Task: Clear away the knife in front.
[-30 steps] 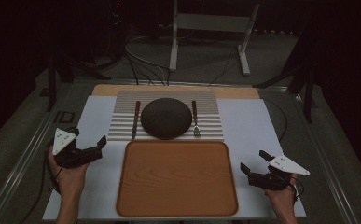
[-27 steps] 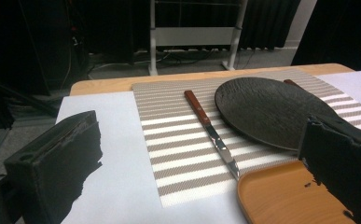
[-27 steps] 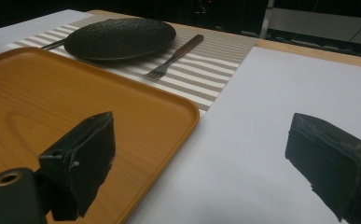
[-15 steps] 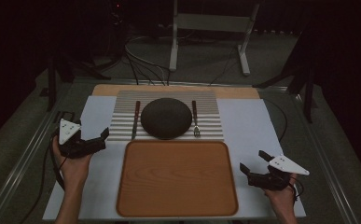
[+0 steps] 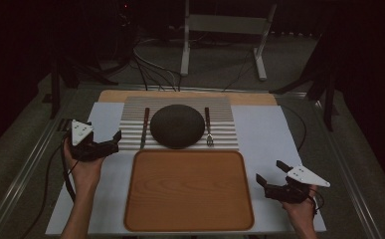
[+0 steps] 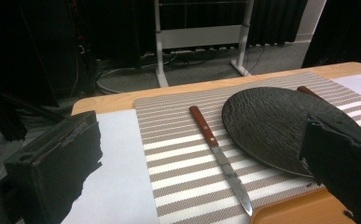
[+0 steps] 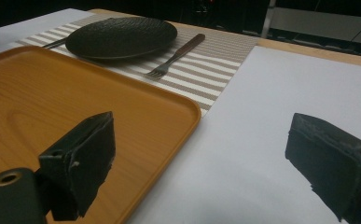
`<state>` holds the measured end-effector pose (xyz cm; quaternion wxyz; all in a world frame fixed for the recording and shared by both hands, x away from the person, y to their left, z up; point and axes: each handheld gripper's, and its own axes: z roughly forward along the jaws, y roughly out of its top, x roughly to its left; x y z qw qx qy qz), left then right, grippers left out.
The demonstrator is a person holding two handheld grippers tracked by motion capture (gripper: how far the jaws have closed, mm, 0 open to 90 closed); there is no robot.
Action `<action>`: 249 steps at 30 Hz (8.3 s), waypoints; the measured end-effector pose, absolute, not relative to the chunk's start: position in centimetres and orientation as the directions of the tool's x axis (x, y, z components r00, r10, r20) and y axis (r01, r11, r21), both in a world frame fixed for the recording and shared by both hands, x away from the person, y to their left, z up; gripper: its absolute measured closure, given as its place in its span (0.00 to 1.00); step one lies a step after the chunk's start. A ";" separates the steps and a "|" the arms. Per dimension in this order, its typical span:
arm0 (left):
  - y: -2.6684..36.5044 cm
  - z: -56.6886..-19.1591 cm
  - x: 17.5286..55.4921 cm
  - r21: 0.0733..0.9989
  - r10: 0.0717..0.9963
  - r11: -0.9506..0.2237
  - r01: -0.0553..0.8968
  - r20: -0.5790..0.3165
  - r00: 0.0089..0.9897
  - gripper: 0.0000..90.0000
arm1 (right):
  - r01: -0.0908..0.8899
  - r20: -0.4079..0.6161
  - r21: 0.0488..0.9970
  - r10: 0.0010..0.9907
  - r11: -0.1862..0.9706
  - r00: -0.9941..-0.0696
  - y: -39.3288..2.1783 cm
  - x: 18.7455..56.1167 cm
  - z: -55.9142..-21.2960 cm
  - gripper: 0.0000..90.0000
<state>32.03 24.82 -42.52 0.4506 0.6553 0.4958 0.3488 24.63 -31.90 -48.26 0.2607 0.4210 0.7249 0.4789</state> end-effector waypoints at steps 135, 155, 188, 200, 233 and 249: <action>17.0 -51.2 47.7 0.654 0.977 -0.134 0.745 -0.039 0.209 0.59 | 0.372 0.047 0.910 0.844 0.185 -0.534 -31.6 25.1 -48.5 0.09; 16.6 -51.1 48.3 0.585 0.984 -0.108 0.804 -0.051 0.169 0.87 | 0.381 0.050 0.906 0.846 0.185 -0.530 -31.8 25.2 -48.5 0.09; 18.1 -46.7 45.8 0.655 0.979 -0.098 0.749 -0.072 0.191 0.87 | 0.382 0.050 0.905 0.845 0.187 -0.532 -31.7 25.2 -48.5 0.09; 17.2 -45.7 44.3 0.655 0.977 -0.118 0.746 -0.059 0.206 0.87 | 0.380 0.049 0.905 0.843 0.190 -0.536 -31.6 25.1 -48.5 0.09; 14.1 -43.8 40.3 0.688 0.962 -0.172 0.705 -0.037 0.270 0.87 | 0.380 0.048 0.905 0.840 0.192 -0.540 -31.5 25.1 -48.5 0.09; 13.3 -44.0 38.2 0.699 0.960 -0.158 0.697 -0.058 0.275 0.87 | 0.378 0.048 0.905 0.839 0.193 -0.542 -31.4 25.1 -48.5 0.09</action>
